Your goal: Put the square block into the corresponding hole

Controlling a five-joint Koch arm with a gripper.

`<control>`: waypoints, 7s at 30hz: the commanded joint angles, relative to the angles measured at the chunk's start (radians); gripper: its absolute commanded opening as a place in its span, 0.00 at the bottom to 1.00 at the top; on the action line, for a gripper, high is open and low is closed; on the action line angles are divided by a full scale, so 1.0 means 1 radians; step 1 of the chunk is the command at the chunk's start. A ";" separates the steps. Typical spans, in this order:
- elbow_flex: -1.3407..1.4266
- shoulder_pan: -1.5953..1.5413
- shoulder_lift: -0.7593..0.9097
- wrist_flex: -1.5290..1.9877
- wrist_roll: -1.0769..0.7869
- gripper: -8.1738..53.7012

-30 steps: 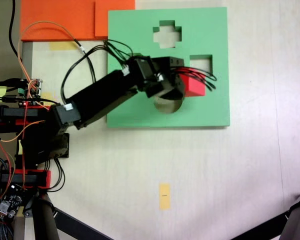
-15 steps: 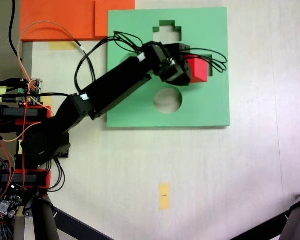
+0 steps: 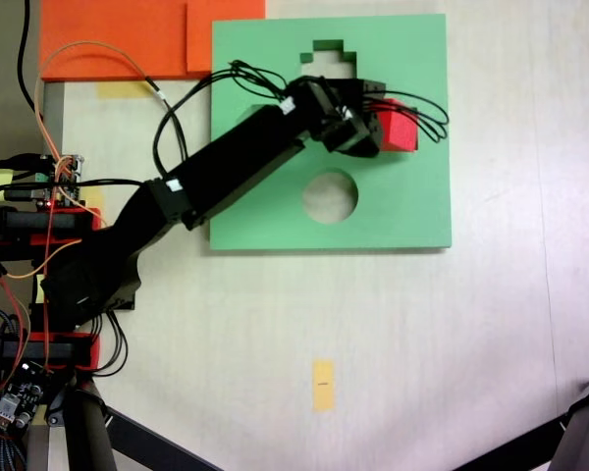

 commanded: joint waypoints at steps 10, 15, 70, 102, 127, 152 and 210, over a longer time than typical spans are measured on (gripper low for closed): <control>-0.038 -0.055 -0.028 -0.084 0.026 0.33; -0.038 -0.054 -0.051 -0.084 0.023 0.33; -0.051 0.005 -0.081 0.008 -0.135 0.34; -0.066 -0.009 -0.032 0.115 -0.121 0.34; -0.067 0.002 -0.110 0.095 -0.110 0.34; -0.107 0.057 -0.109 0.028 -0.141 0.34; 0.029 -0.075 -0.061 0.322 -0.095 0.41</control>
